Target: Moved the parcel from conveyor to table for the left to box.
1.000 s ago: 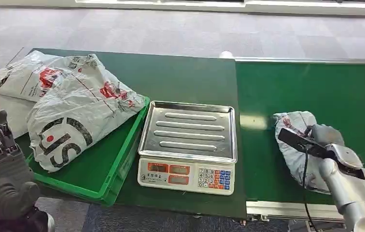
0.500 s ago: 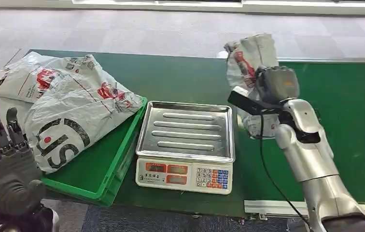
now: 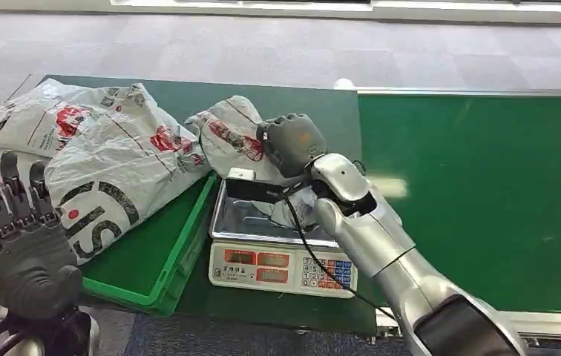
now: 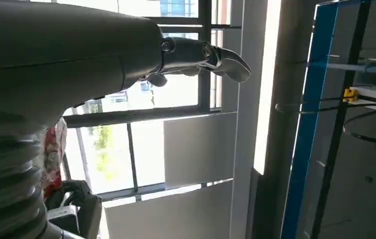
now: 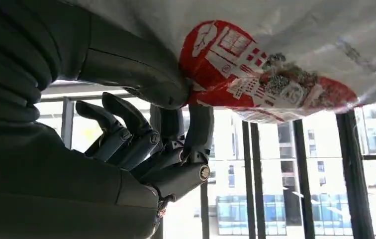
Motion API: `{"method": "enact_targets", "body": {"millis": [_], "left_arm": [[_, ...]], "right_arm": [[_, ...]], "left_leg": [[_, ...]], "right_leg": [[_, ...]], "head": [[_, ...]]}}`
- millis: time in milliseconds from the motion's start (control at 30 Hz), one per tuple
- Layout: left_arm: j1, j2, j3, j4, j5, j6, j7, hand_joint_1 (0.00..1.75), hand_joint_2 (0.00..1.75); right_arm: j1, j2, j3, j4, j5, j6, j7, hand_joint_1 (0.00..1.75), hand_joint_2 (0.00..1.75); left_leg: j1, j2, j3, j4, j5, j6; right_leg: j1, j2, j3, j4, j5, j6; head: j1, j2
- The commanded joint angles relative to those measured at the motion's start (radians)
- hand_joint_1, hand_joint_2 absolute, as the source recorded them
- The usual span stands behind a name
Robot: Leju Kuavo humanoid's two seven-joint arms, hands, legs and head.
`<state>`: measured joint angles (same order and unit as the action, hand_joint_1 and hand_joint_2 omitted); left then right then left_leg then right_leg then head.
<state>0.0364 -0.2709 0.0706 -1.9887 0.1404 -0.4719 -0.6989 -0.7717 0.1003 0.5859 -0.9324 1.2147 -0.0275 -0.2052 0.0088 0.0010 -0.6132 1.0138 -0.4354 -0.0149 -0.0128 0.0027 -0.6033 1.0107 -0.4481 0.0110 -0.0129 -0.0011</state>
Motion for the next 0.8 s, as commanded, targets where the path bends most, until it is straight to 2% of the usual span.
{"method": "enact_targets", "body": {"millis": [33, 67, 133, 167, 233, 367, 567, 600, 700, 767, 800], "left_arm": [[-0.102, -0.013, -0.021, 0.082, -0.003, 0.034, 0.001, 0.0, 1.75], [-0.107, -0.012, -0.024, 0.082, -0.005, 0.04, 0.001, 0.0, 1.75], [-0.112, -0.01, -0.028, 0.077, -0.01, 0.056, 0.001, 0.0, 1.75], [-0.109, -0.007, -0.031, 0.074, -0.007, 0.06, 0.001, 0.0, 1.75], [-0.086, 0.006, -0.03, 0.038, -0.011, 0.096, 0.001, 0.0, 1.75], [-0.056, 0.007, -0.004, 0.02, -0.003, 0.088, 0.001, 0.0, 1.75], [-0.056, 0.007, -0.004, 0.02, -0.003, 0.088, 0.001, 0.0, 1.75], [-0.058, 0.006, -0.002, 0.023, -0.006, 0.087, 0.001, 0.0, 1.75], [-0.056, 0.008, -0.002, 0.011, -0.035, 0.099, 0.001, 0.0, 1.75], [-0.067, 0.018, -0.01, -0.003, -0.088, 0.142, 0.001, 0.0, 1.75], [-0.076, 0.032, -0.019, -0.01, -0.126, 0.177, 0.001, 0.0, 1.75]], "right_arm": [[-0.069, 0.076, 0.134, 0.187, -0.05, -0.006, -0.005, 1.75, 1.75], [-0.068, 0.08, 0.132, 0.191, -0.059, -0.018, 0.0, 0.0, 1.75], [-0.076, 0.079, 0.14, 0.201, -0.065, -0.031, 0.017, 0.0, 1.75], [-0.076, 0.069, 0.123, 0.188, -0.08, -0.067, 0.02, 0.0, 0.0], [-0.099, 0.028, 0.115, 0.132, -0.091, -0.122, 0.06, 0.0, 0.0], [-0.093, -0.048, 0.061, -0.045, -0.119, -0.112, 0.097, 0.0, 0.0], [-0.093, -0.048, 0.061, -0.045, -0.119, -0.112, 0.097, 0.0, 0.0], [-0.083, -0.055, 0.049, -0.076, -0.126, -0.118, 0.102, 0.0, 0.0], [-0.038, -0.097, -0.039, -0.242, -0.186, -0.165, 0.104, 0.0, 0.0], [0.039, -0.149, -0.141, -0.469, -0.196, -0.171, 0.108, 0.0, 0.0], [0.059, -0.155, -0.167, -0.514, -0.194, -0.169, 0.107, 0.0, 0.0]], "left_leg": [[0.0, -0.001, 0.001, 0.0, 0.0, 0.0], [0.0, -0.001, 0.004, -0.003, 0.001, 0.0], [0.0, -0.001, 0.002, -0.001, 0.0, 0.0], [0.001, -0.001, 0.001, 0.0, 0.0, 0.0], [0.0, -0.003, 0.002, -0.001, 0.001, 0.0], [0.0, -0.003, 0.0, 0.0, 0.001, 0.0], [0.0, -0.003, 0.003, -0.003, 0.001, 0.0], [0.0, -0.001, 0.001, 0.0, 0.001, -0.001], [0.0, -0.005, 0.0, 0.0, 0.001, 0.0], [0.0, -0.007, 0.0, -0.001, 0.001, 0.0], [0.0, -0.007, -0.002, 0.001, 0.001, 0.0]], "right_leg": [[0.0, -0.001, 0.001, 0.0, 0.0, -0.001], [0.001, -0.001, 0.004, -0.003, 0.0, -0.002], [0.001, -0.001, 0.002, -0.001, 0.0, -0.002], [0.002, -0.001, 0.001, 0.0, 0.001, -0.002], [0.002, -0.003, 0.002, -0.001, 0.0, -0.002], [0.002, -0.003, 0.001, 0.0, 0.0, -0.001], [0.002, -0.003, 0.005, -0.003, 0.001, -0.002], [0.001, -0.001, 0.001, -0.001, 0.001, -0.002], [0.002, -0.004, 0.001, -0.001, 0.0, -0.002], [0.002, -0.007, 0.002, -0.001, 0.0, -0.002], [0.002, -0.007, 0.0, 0.0, 0.0, -0.002]], "head": [[0.0, 0.0], [0.0, 0.0], [0.0, 0.0], [0.0, 0.0], [0.0, 0.0], [0.0, 0.0], [0.0, 0.0], [0.0, 0.0], [0.0, 0.0], [0.0, 0.0], [0.0, 0.0]]}}
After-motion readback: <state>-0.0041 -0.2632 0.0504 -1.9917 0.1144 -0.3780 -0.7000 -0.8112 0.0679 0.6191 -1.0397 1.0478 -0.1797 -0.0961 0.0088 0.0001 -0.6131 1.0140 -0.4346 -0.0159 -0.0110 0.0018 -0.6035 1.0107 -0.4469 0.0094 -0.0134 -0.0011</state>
